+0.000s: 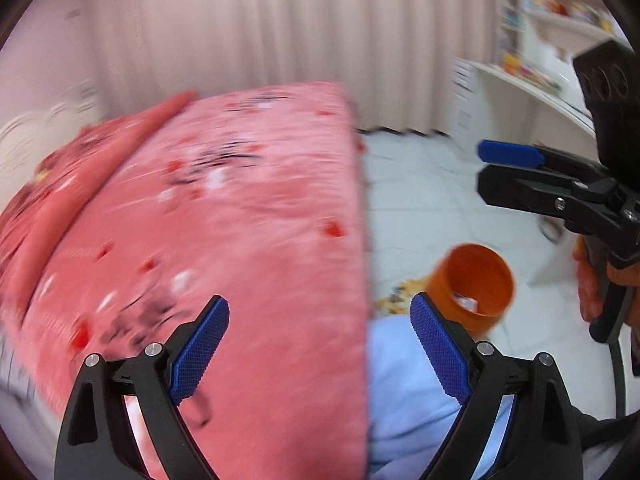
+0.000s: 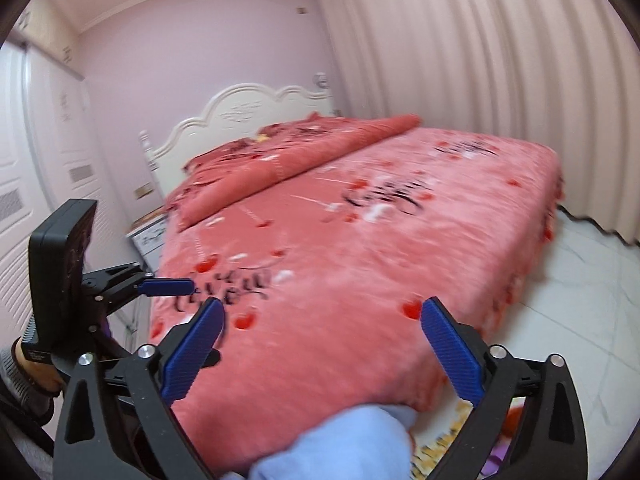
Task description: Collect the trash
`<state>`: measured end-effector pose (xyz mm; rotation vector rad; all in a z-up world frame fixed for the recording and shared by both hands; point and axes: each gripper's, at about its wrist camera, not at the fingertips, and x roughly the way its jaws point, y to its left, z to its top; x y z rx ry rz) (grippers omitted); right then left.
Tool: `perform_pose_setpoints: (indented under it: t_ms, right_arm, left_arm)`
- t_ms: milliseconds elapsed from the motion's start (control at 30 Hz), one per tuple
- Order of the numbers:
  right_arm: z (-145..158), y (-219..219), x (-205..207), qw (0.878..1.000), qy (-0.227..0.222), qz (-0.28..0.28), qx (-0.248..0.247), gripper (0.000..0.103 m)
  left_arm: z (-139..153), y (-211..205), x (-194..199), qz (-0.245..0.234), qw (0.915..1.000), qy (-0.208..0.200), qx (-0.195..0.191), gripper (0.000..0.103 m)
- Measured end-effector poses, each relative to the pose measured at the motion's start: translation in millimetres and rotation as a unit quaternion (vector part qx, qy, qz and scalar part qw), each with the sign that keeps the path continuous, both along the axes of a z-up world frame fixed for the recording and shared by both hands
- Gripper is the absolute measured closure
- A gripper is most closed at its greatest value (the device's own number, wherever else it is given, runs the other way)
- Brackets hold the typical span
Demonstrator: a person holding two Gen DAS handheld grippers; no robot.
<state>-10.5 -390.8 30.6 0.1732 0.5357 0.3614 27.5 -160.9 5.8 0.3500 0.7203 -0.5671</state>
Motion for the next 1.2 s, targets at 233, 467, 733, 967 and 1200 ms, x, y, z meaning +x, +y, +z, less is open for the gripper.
perform_pose_setpoints:
  t_ms: [233, 467, 733, 967, 1200]
  right_arm:
    - [16, 84, -3, 0.999, -0.038, 0.025, 0.007, 0.005]
    - [19, 125, -28, 0.998, -0.059, 0.001, 0.023, 0.005]
    - [12, 137, -39, 0.997, -0.069, -0.017, -0.019, 0.005]
    - [6, 135, -38, 0.998, -0.054, -0.016, -0.012, 0.005]
    - [4, 135, -33, 0.999, -0.048, -0.01, -0.007, 0.005]
  left_arm:
    - [21, 83, -26, 0.136, 0.9884, -0.06, -0.029, 0.006]
    - [28, 124, -47, 0.205, 0.9714, -0.103, -0.061, 0.006]
    - [18, 138, -48, 0.221, 0.9674, -0.088, -0.087, 0.006]
    - [23, 133, -53, 0.214, 0.9684, -0.095, -0.087, 0.005]
    - [25, 137, -52, 0.22, 0.9669, -0.096, -0.085, 0.006]
